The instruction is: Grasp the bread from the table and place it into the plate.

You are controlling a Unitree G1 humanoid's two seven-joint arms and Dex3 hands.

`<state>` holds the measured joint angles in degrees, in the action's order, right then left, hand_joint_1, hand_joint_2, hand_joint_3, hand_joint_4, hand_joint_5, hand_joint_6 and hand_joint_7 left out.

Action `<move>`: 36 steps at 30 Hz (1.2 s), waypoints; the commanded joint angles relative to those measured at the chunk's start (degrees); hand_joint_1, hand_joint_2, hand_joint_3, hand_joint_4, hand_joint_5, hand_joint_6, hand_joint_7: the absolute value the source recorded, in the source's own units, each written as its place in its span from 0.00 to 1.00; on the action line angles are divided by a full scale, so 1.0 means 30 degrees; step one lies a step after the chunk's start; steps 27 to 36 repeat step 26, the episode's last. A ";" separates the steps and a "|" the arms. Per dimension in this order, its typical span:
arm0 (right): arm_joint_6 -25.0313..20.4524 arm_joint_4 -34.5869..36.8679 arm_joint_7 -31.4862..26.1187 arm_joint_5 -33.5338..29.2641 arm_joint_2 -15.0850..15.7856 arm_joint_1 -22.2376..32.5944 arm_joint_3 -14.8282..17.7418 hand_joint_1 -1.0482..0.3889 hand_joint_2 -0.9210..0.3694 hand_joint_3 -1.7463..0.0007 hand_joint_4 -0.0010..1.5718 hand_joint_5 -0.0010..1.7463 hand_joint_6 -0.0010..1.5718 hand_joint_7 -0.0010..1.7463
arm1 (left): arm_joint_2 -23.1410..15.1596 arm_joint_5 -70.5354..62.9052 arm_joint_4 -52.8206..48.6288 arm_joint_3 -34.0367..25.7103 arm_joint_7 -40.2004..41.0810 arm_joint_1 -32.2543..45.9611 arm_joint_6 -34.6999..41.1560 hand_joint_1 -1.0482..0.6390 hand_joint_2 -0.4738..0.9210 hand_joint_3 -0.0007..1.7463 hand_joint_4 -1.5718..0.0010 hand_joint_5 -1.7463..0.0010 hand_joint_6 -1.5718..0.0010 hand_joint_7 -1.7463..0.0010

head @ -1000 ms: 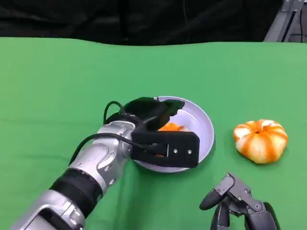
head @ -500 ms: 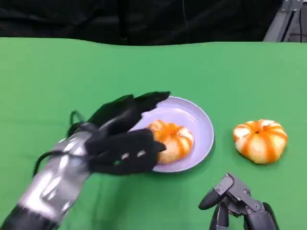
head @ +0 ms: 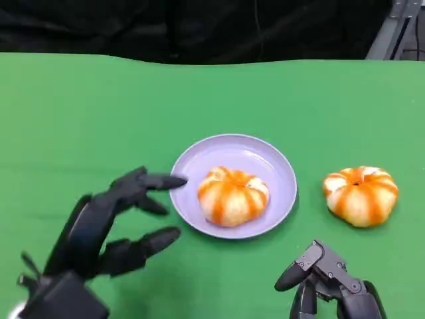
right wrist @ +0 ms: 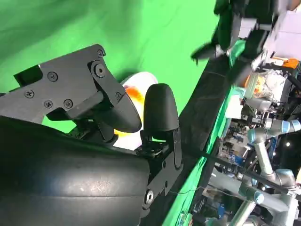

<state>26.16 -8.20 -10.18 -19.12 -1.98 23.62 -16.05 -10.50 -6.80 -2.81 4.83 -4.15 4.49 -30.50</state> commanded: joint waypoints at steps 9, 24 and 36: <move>0.0306 -0.0275 0.0019 0.0048 0.0636 0.0211 0.0690 0.64 0.14 0.21 0.49 1.00 0.25 1.00 | 0.1464 0.0867 0.2450 -0.1063 0.0826 0.4033 -0.0639 0.60 0.59 0.86 0.45 0.02 0.52 0.07; 0.0603 0.0081 -0.0066 -0.0171 0.1009 0.0128 0.1010 0.65 0.15 0.22 0.47 1.00 0.25 1.00 | 0.2097 0.1282 0.1713 -0.1032 0.0538 0.4158 -0.1303 0.56 0.55 0.91 0.41 0.00 0.49 0.04; 0.0680 0.0193 -0.0100 -0.0164 0.0968 0.0104 0.1013 0.65 0.15 0.22 0.47 1.00 0.25 1.00 | 0.2112 0.1285 0.1666 -0.1042 0.0514 0.4146 -0.1315 0.55 0.55 0.91 0.41 0.00 0.49 0.04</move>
